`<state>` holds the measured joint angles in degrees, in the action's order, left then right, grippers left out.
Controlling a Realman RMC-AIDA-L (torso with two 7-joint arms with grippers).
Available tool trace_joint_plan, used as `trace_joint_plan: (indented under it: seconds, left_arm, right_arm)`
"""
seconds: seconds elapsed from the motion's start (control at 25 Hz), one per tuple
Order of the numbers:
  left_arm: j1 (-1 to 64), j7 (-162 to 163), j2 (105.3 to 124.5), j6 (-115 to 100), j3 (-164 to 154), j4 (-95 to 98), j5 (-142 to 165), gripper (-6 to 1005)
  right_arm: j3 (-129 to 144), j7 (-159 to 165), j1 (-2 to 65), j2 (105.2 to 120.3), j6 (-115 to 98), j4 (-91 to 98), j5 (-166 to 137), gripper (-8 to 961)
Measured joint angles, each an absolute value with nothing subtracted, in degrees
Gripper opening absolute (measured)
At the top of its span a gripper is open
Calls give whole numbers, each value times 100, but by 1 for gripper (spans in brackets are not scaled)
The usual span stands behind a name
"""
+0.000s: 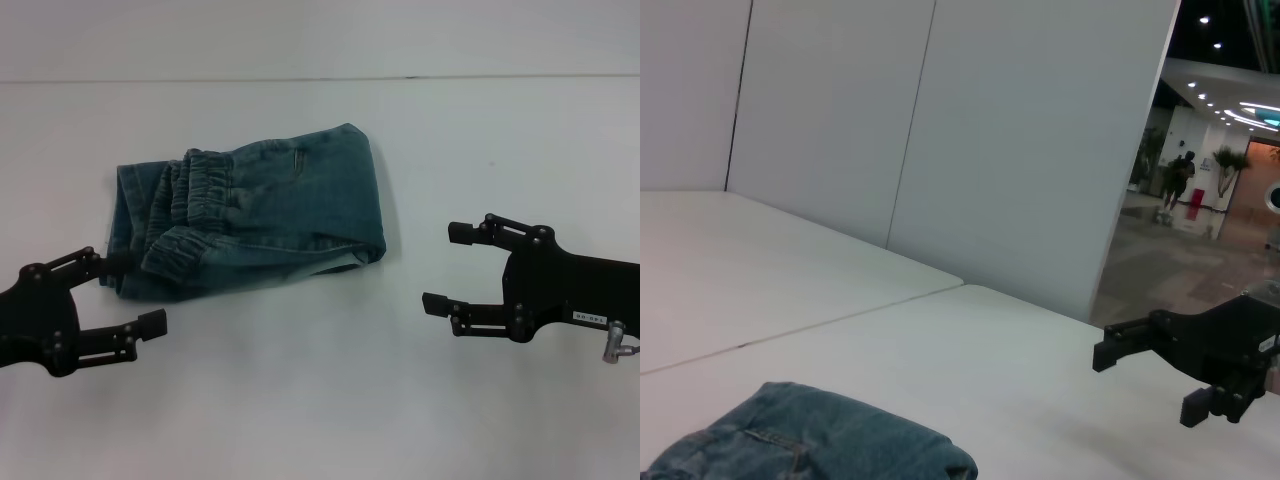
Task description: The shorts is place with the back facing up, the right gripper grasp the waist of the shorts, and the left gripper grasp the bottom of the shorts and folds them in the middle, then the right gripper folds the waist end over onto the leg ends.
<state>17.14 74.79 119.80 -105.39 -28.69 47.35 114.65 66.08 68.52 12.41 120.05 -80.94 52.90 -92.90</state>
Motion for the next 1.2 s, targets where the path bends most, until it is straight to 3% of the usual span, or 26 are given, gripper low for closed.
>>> trace_joint_plan:
  seconds: [1.2]
  left_arm:
    - [1676,7390,12111,-10537,-2963,4728,11558,920]
  right_arm:
    - [6387,6450,1403,11988,-8068,4750,-9087,916]
